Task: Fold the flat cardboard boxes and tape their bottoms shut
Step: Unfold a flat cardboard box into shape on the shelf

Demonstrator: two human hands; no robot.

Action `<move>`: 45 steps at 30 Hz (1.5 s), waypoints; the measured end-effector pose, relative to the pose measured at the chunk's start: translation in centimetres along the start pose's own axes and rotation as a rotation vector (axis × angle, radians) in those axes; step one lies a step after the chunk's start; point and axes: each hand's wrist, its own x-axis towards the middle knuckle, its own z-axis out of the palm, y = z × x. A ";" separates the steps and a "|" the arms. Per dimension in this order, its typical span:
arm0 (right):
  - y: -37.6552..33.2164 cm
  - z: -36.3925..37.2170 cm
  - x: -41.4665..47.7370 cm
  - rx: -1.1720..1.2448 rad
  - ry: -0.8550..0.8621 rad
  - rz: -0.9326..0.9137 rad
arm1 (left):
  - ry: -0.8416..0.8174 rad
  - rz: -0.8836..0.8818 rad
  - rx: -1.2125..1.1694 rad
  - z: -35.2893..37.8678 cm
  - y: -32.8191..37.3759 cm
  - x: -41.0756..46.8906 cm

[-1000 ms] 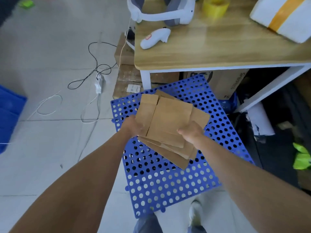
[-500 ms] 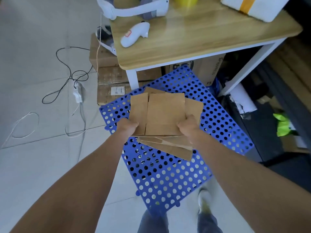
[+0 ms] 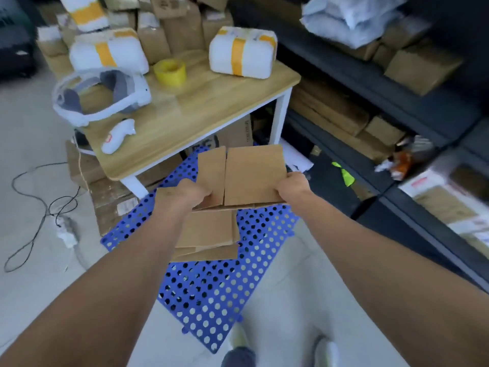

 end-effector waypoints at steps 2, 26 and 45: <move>1.8 -5.1 -0.2 0.059 0.063 0.040 | -0.048 0.065 0.045 2.8 4.0 -2.3; 34.2 -56.8 -5.7 0.602 0.720 0.365 | -0.458 0.745 0.413 47.5 36.1 -32.6; 31.8 -67.9 3.0 0.836 0.661 0.442 | -0.748 0.677 0.565 56.2 50.4 -29.3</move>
